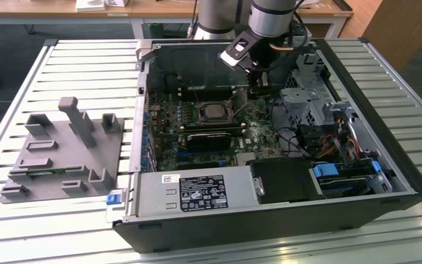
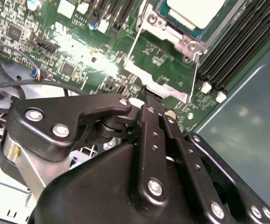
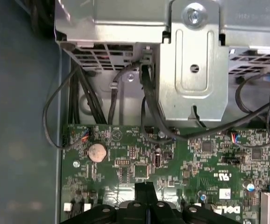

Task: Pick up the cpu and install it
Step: 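Close the cpu cover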

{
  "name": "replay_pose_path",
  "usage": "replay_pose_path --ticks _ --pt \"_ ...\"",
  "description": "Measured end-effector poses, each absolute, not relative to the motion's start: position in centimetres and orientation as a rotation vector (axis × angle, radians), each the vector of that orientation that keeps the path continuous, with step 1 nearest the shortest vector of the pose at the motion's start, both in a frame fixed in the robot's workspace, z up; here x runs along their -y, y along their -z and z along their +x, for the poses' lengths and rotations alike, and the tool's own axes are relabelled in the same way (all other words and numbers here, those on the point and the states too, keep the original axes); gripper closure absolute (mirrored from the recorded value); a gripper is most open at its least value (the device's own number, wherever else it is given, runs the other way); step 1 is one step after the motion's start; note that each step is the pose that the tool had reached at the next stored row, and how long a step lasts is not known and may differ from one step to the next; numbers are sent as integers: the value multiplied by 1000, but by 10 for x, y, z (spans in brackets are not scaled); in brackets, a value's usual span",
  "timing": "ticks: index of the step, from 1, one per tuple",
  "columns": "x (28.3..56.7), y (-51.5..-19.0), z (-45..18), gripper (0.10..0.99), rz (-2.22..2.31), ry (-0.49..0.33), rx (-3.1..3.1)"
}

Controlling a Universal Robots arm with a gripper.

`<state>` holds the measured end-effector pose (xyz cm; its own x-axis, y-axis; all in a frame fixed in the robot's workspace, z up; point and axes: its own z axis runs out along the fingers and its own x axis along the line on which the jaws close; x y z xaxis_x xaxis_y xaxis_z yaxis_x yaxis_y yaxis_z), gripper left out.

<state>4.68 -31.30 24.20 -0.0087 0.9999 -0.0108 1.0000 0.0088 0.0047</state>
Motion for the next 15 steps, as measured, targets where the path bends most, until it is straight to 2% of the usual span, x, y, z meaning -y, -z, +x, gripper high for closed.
replay_pose_path --ticks 15 --pt "313 -242 25 980 2205 8 -2224"
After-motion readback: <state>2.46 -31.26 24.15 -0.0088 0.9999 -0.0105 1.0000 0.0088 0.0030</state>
